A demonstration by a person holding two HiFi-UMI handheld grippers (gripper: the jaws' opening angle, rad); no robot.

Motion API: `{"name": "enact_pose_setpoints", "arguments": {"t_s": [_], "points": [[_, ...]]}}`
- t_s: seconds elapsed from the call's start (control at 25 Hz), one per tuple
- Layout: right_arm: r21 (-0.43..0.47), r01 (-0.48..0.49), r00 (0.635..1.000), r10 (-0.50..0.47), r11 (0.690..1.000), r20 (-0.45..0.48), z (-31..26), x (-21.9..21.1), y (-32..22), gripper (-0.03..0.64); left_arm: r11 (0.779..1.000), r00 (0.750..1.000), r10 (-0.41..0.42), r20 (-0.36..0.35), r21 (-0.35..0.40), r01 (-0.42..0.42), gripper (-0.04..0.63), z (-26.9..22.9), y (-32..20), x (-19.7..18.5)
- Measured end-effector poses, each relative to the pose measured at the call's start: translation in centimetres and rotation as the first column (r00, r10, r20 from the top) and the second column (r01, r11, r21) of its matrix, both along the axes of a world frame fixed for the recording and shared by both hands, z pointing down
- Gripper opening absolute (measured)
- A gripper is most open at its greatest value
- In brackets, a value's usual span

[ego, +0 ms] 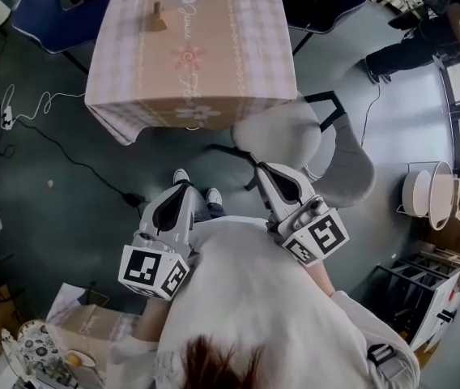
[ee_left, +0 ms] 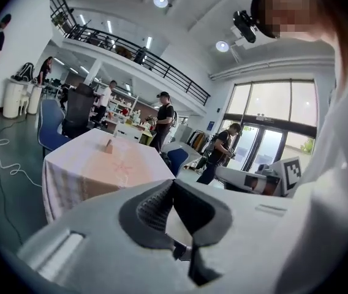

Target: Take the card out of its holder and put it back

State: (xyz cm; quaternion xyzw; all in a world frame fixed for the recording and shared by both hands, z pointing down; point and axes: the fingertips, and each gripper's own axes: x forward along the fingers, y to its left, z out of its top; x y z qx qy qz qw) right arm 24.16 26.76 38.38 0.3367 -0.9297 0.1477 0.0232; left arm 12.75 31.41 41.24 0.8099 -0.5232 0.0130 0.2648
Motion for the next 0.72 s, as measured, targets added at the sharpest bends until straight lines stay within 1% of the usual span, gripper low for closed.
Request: {"name": "enact_pose_setpoints", "arguments": {"t_s": [0.12, 0.24, 0.36, 0.44, 0.56, 0.72], "points": [[-0.021, 0.032, 0.999, -0.032, 0.999, -0.014, 0.7, -1.8, -0.5, -0.002, 0.999, 0.999, -0.034, -0.041, 0.002, 0.034, 0.000, 0.2, -0.3, -1.8], [-0.017, 0.058, 0.997, -0.059, 0.998, -0.048, 1.1, -4.2, -1.6, -0.002, 0.997, 0.994, -0.071, -0.086, 0.003, 0.072, 0.000, 0.2, -1.4, -4.2], [0.003, 0.072, 0.994, -0.071, 0.997, -0.084, 0.9, -6.7, -2.8, -0.002, 0.997, 0.988, -0.078, -0.130, -0.004, 0.078, 0.000, 0.0, -2.8, -6.6], [0.018, 0.074, 0.992, -0.072, 0.997, -0.100, 0.5, -8.3, -3.8, -0.002, 0.998, 0.988, -0.066, -0.141, -0.012, 0.065, 0.000, -0.2, -4.2, -7.9], [0.035, 0.077, 0.991, -0.073, 0.996, -0.108, 0.0, -10.6, -5.2, -0.002, 1.000, 0.993, -0.012, -0.118, 0.004, 0.013, 0.000, -1.0, -6.1, -9.0], [0.046, 0.055, 0.994, -0.050, 0.997, -0.100, -0.3, -12.6, -6.8, -0.002, 0.996, 0.996, 0.080, -0.042, 0.050, -0.078, 0.000, -1.9, -7.9, -9.4]]}}
